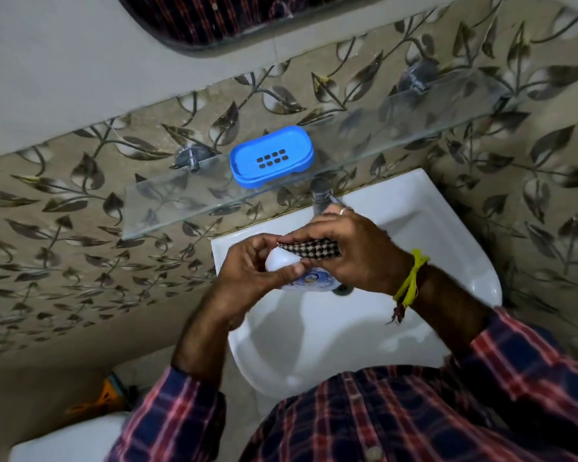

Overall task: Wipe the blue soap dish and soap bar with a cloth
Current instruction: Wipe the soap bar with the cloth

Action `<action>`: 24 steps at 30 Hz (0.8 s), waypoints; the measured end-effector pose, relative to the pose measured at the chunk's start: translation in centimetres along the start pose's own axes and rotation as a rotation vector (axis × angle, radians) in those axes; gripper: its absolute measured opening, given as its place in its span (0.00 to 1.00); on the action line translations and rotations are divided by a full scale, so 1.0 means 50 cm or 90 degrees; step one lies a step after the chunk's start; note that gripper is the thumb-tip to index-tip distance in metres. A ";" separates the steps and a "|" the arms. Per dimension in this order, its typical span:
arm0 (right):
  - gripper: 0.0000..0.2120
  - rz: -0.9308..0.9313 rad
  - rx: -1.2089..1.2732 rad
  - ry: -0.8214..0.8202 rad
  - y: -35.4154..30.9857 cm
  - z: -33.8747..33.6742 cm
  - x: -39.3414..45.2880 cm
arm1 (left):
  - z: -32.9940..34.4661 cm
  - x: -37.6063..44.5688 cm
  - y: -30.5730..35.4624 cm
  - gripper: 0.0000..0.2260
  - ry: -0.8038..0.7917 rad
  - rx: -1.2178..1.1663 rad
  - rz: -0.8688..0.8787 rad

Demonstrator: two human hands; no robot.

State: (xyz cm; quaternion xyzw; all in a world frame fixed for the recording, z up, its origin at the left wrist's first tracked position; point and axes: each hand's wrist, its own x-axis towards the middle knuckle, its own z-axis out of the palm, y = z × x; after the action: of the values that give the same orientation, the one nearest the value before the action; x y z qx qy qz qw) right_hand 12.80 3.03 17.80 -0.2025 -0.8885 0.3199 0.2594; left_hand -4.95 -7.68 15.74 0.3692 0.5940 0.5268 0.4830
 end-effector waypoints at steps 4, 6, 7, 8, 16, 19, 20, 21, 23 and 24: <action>0.16 -0.091 -0.120 -0.033 -0.013 0.012 0.007 | 0.018 0.002 0.009 0.14 -0.082 0.192 0.002; 0.18 -0.126 -0.169 0.009 -0.004 0.017 -0.009 | 0.028 -0.006 -0.006 0.13 0.011 0.103 0.008; 0.19 -0.110 -0.161 0.036 0.007 0.017 -0.022 | 0.027 -0.010 -0.013 0.13 0.045 0.041 0.003; 0.19 -0.077 -0.137 0.057 0.018 0.017 -0.035 | 0.024 -0.013 -0.021 0.14 0.067 -0.001 -0.004; 0.16 0.015 0.039 0.165 0.034 0.041 -0.043 | 0.024 -0.011 -0.023 0.17 0.105 -0.106 0.019; 0.21 0.170 0.272 0.215 0.025 0.048 -0.055 | 0.029 -0.007 -0.025 0.18 0.095 -0.152 0.056; 0.21 0.195 0.300 0.216 0.022 0.049 -0.054 | 0.035 -0.009 -0.030 0.19 0.087 -0.162 0.046; 0.21 0.198 0.304 0.205 0.021 0.045 -0.052 | 0.037 -0.013 -0.035 0.20 0.074 -0.168 0.028; 0.20 0.161 0.278 0.140 0.018 0.019 -0.038 | 0.022 -0.020 -0.038 0.21 0.027 -0.126 -0.011; 0.20 0.121 0.243 0.090 0.016 0.000 -0.028 | 0.006 -0.020 -0.031 0.22 0.001 -0.064 -0.023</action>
State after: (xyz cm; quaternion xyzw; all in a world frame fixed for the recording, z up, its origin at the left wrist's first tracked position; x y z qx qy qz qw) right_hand 14.07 2.85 16.81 -0.2548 -0.7681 0.4905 0.3234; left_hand -4.30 -8.82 14.43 0.3328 0.5738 0.5477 0.5099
